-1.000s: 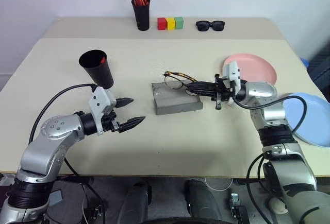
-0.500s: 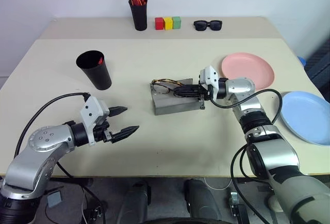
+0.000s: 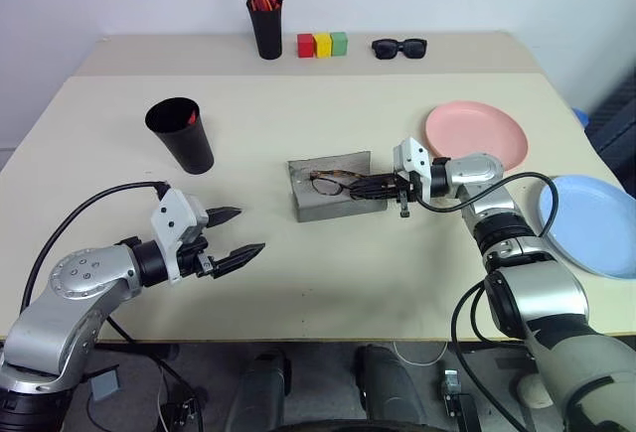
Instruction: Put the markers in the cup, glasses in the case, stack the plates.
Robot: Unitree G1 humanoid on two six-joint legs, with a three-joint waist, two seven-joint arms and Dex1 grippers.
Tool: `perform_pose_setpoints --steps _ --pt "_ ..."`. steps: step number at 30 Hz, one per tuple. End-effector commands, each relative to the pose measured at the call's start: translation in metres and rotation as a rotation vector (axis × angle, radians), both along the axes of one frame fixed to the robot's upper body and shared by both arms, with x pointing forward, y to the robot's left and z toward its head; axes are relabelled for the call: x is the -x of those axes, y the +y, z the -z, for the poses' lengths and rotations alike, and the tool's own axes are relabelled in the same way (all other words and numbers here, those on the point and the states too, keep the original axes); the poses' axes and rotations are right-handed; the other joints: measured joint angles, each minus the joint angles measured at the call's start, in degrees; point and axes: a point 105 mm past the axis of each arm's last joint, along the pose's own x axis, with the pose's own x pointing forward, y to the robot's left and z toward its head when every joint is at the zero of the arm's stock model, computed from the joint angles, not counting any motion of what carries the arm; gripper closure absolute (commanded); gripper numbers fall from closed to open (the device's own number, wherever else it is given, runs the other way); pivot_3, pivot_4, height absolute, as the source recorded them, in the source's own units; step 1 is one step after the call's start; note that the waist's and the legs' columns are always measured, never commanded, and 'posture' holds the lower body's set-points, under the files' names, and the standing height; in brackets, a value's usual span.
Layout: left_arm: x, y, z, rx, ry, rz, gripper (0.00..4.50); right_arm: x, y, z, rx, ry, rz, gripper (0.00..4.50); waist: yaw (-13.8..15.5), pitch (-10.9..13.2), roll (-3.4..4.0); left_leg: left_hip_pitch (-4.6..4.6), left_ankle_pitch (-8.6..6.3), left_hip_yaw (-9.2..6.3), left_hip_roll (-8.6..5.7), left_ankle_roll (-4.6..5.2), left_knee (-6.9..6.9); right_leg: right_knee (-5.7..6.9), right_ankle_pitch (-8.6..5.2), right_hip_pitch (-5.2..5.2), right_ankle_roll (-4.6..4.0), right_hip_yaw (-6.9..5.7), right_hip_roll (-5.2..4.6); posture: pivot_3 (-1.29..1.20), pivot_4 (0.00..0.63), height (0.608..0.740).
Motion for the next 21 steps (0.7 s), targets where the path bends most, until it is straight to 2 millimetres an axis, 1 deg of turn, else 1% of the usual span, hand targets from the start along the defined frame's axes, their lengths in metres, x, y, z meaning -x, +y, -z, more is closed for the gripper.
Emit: perform_pose_setpoints --steps 1,2,5,11,13,14,15,17,18,20,21 --pt "0.000 -0.001 -0.011 0.000 -0.044 0.015 0.63 -0.002 -0.005 -0.016 -0.015 -0.049 -0.002 2.11 0.0 0.0 0.00 0.00 0.00 0.00 0.00 0.00 0.00 0.00 0.00 0.00 0.00 0.00 0.00 0.00 0.150 0.740" --pt "-0.001 -0.001 -0.011 0.000 -0.044 0.016 0.63 -0.002 -0.005 -0.016 -0.017 -0.053 0.000 1.51 0.0 0.0 0.00 0.00 0.00 0.00 0.00 0.00 0.00 0.00 0.00 0.00 0.00 0.00 0.00 0.00 0.150 0.740" --pt "-0.004 -0.002 -0.013 0.007 -0.054 0.011 0.63 -0.003 -0.006 -0.019 -0.042 -0.066 0.020 0.03 0.0 0.0 0.00 0.00 0.00 0.00 0.00 0.00 0.01 0.00 0.00 0.01 0.00 0.00 0.00 0.00 0.150 0.740" --pt "-0.019 -0.004 -0.023 0.026 -0.116 -0.022 0.63 -0.001 -0.012 -0.036 -0.126 -0.082 0.058 0.03 0.2 0.0 0.00 0.00 0.00 0.00 0.00 0.00 0.02 0.00 0.00 0.01 0.00 0.00 0.00 0.00 0.150 0.740" --pt "-0.030 -0.004 -0.025 0.027 -0.121 -0.054 0.63 0.004 -0.021 -0.042 -0.161 -0.082 0.089 0.03 0.4 0.0 0.00 0.00 0.00 -0.01 -0.01 0.00 0.02 0.00 0.00 0.02 0.01 0.00 0.00 0.00 0.150 0.740" --pt "-0.035 -0.004 -0.026 0.035 -0.112 -0.059 1.18 0.008 -0.026 -0.043 -0.172 -0.080 0.107 0.00 0.7 0.0 0.00 -0.01 0.00 -0.04 -0.02 -0.01 0.03 0.01 0.00 0.03 0.01 -0.01 0.00 0.00 0.150 0.740" --pt "-0.040 -0.005 -0.026 0.035 -0.110 -0.066 1.46 0.014 -0.034 -0.044 -0.177 -0.071 0.131 0.00 0.6 0.0 0.00 -0.01 0.00 -0.06 -0.03 0.00 0.03 0.01 0.01 0.05 0.01 -0.01 0.00 0.00 0.150 0.740" --pt "-0.051 -0.006 -0.028 0.035 -0.118 -0.093 2.41 0.025 -0.045 -0.043 -0.176 -0.060 0.171 0.00 1.1 0.0 0.01 -0.02 0.00 -0.06 -0.05 0.00 0.05 0.00 0.01 0.05 0.02 -0.01 -0.01 0.00 0.150 0.740" --pt "-0.059 -0.005 -0.032 0.047 -0.138 -0.120 2.89 0.031 -0.051 -0.042 -0.178 -0.056 0.200 0.00 1.3 0.0 0.01 -0.03 0.00 -0.06 -0.05 0.00 0.05 -0.01 0.01 0.05 0.02 -0.01 -0.01 0.00 0.150 0.740" --pt "-0.080 -0.009 -0.039 0.041 -0.180 -0.182 3.88 0.048 -0.066 -0.035 -0.168 -0.045 0.273 0.00 1.9 0.0 0.02 -0.03 0.00 -0.05 -0.05 0.00 0.06 -0.01 0.01 0.04 0.02 0.00 -0.01 0.00 0.150 0.740" --pt "-0.087 -0.010 -0.040 0.029 -0.192 -0.204 3.88 0.055 -0.070 -0.033 -0.164 -0.039 0.296 0.00 2.0 0.0 0.02 -0.04 0.00 -0.09 -0.04 0.00 0.07 0.01 0.00 0.06 0.02 -0.03 -0.01 0.00 0.150 0.740"
